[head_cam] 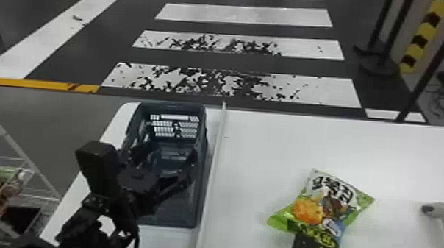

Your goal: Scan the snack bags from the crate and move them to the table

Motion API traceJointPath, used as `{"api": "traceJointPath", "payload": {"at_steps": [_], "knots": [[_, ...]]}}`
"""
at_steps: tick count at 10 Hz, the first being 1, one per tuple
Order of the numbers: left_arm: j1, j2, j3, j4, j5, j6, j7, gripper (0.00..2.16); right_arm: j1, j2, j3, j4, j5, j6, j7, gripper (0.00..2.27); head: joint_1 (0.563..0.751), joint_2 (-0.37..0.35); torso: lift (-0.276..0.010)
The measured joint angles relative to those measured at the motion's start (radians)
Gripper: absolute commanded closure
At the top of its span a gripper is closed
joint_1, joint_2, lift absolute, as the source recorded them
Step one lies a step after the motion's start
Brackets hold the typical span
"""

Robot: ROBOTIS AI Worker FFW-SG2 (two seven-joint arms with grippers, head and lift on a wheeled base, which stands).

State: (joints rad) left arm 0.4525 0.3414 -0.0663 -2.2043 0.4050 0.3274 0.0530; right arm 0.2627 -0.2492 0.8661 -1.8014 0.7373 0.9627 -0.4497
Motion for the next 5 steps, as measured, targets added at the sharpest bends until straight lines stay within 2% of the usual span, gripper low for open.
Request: {"api": "traceJointPath", "payload": {"at_steps": [3,4,5], "knots": [[0.004,-0.002,-0.005,0.003,0.000,-0.002,-0.004,0.03,0.062,-0.027,-0.052,-0.090,-0.022,-0.122,-0.006,2.24,0.695,0.140,-0.095],[0.006,-0.002,-0.008,0.003,0.000,-0.003,-0.006,0.03,0.088,-0.038,-0.093,-0.153,-0.074,-0.162,0.013,2.24,0.695,0.135,-0.095],[0.007,-0.002,-0.010,0.003,0.000,-0.004,-0.006,0.03,0.129,-0.041,-0.177,-0.233,-0.201,-0.240,0.055,2.24,0.695,0.132,-0.095]]}}
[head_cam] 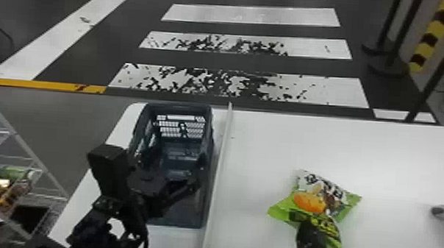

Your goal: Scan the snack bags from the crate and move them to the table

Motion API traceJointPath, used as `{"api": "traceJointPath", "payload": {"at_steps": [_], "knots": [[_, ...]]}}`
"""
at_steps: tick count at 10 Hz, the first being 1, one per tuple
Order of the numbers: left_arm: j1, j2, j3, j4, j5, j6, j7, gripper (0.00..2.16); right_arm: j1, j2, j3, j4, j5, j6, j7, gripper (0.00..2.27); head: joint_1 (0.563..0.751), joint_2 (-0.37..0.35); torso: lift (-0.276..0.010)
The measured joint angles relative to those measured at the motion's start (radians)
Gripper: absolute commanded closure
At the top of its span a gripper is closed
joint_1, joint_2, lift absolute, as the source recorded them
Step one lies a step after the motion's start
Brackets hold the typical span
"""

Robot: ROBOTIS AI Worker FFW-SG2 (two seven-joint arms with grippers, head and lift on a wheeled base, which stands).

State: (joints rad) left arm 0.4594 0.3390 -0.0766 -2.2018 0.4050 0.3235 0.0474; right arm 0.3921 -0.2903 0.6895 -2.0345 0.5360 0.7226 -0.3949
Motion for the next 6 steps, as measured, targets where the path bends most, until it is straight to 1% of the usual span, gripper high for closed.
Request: {"api": "traceJointPath", "payload": {"at_steps": [1,2,4,5,6], "knots": [[0.003,0.000,-0.002,-0.001,-0.001,-0.006,0.000,0.03,0.037,0.007,-0.097,-0.073,-0.153,-0.070,0.038,2.24,0.695,0.130,-0.095],[0.007,0.001,-0.004,-0.002,-0.003,-0.011,0.000,0.03,0.058,0.021,-0.179,-0.128,-0.278,-0.101,0.070,2.24,0.695,0.118,-0.095],[0.010,0.002,-0.006,-0.005,-0.006,-0.019,0.000,0.03,0.078,0.060,-0.341,-0.194,-0.519,-0.108,0.125,2.24,0.695,0.075,-0.095],[0.010,0.005,-0.006,-0.007,-0.006,-0.022,0.000,0.03,0.084,0.085,-0.423,-0.193,-0.634,-0.125,0.146,2.24,0.695,0.052,-0.095],[0.010,0.009,-0.004,-0.009,-0.006,-0.023,0.001,0.03,0.097,0.126,-0.520,-0.174,-0.748,-0.164,0.179,2.24,0.695,0.038,-0.095]]}}
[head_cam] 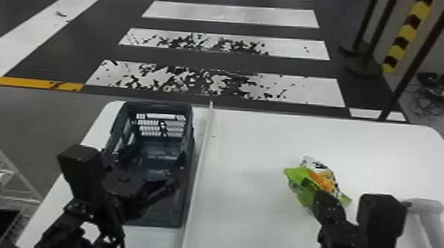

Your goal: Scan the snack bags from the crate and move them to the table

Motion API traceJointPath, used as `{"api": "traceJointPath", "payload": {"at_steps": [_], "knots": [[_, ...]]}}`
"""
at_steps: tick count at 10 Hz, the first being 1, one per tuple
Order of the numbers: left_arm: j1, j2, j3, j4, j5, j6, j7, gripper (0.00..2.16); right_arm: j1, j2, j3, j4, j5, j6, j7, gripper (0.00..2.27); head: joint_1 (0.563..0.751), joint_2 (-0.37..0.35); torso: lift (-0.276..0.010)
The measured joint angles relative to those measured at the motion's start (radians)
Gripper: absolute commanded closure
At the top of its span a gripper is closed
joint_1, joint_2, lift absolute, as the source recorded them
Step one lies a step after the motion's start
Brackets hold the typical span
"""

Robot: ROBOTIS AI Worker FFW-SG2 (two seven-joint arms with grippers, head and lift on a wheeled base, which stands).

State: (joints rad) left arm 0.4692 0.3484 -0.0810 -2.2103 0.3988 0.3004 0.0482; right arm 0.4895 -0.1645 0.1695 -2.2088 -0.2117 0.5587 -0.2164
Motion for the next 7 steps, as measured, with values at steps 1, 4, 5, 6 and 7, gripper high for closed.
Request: {"api": "traceJointPath", "payload": {"at_steps": [1,4,5,6,7], "knots": [[-0.003,0.003,0.002,0.000,0.000,0.000,0.002,0.03,0.010,0.049,-0.102,0.017,-0.112,-0.023,0.035,2.24,0.695,0.012,-0.095],[-0.027,0.004,-0.007,0.016,0.000,0.000,0.005,0.03,0.020,0.116,-0.300,0.010,-0.389,-0.027,0.048,2.24,0.695,-0.080,-0.095],[-0.032,0.004,-0.008,0.019,0.000,0.000,0.006,0.03,0.039,0.140,-0.344,-0.003,-0.503,-0.064,0.051,2.24,0.695,-0.085,-0.095],[-0.033,0.005,-0.010,0.019,0.000,0.000,0.006,0.03,0.055,0.157,-0.373,-0.015,-0.600,-0.097,0.061,2.24,0.695,-0.098,-0.095],[-0.034,0.006,-0.020,0.018,-0.006,0.000,0.009,0.03,0.070,0.163,-0.401,-0.049,-0.705,-0.098,0.080,2.24,0.695,-0.104,-0.095]]}}
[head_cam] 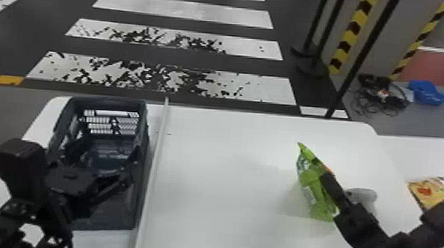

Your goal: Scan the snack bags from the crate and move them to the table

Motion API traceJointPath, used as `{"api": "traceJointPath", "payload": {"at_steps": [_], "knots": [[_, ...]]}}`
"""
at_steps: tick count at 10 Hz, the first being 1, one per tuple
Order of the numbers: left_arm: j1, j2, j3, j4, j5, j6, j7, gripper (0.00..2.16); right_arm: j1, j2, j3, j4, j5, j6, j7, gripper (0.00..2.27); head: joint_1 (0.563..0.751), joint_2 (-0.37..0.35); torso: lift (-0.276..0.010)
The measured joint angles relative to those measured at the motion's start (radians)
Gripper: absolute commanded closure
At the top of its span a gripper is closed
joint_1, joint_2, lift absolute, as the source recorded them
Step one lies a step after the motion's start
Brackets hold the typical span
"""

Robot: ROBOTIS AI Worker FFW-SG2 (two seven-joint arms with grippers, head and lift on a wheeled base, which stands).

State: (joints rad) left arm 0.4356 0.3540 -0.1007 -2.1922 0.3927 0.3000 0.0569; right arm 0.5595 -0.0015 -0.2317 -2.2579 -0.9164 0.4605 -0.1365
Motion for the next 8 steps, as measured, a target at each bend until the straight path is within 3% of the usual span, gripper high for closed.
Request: {"api": "traceJointPath", "payload": {"at_steps": [3,5,8], "knots": [[0.001,0.008,-0.024,-0.014,-0.012,0.000,0.003,0.03,0.018,0.002,-0.091,-0.052,-0.287,0.057,0.080,2.24,0.695,-0.106,-0.095],[0.010,0.029,-0.027,-0.024,-0.015,0.000,0.005,0.03,0.014,0.002,-0.185,0.034,-0.474,0.055,0.113,2.24,0.695,-0.154,-0.095],[0.003,0.044,-0.033,-0.027,-0.015,0.000,0.008,0.03,-0.002,0.002,-0.278,0.220,-0.538,0.038,0.110,2.24,0.695,-0.250,-0.095]]}}
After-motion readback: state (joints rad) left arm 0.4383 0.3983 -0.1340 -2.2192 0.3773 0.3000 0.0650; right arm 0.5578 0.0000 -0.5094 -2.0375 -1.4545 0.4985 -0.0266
